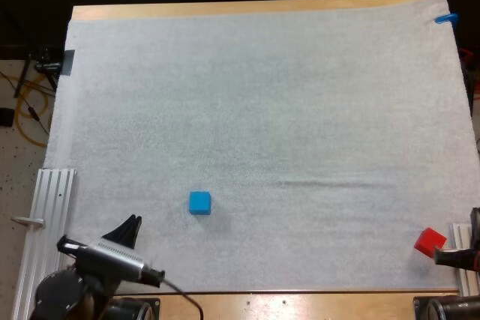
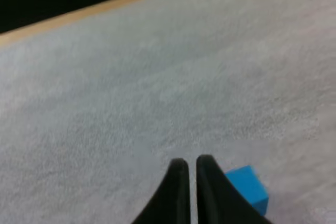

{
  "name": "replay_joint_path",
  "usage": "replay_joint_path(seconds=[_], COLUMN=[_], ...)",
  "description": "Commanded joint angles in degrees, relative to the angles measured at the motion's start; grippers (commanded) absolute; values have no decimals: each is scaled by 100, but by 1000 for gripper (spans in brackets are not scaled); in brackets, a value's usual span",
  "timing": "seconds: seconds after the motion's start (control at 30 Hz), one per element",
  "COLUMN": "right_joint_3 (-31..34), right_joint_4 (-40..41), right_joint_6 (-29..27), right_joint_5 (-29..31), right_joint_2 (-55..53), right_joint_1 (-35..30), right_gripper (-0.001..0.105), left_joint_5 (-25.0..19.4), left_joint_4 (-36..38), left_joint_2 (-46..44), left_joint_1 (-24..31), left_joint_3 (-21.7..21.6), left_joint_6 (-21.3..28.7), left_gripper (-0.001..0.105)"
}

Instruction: Stack red cube on blue cube

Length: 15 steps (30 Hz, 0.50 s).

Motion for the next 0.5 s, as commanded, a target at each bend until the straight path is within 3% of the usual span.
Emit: replay_joint_path(seconds=[0.0,0.2,0.4,0.47], right_joint_3=[-212,-962,-1609,-1796], right_joint_4=[-46,71,130,141], right_joint_6=[-51,-145,-330,-364], right_joint_5=[-16,-16,-383,-542], right_joint_2=[115,900,1624,1833], right_joint_1=[10,10,10,10], right_gripper=[1,1,1,1], left_joint_5=[127,591,822,1135], left_joint_4=[-42,287,1022,1248], left_joint_2=[-230,744,1591,1801], left_joint_1=[-45,-406,-1116,-1381], left_joint_3=[-200,-893,-1499,-1699], left_joint_6=[-62,109,589,717], left_gripper=[0,0,0,0])
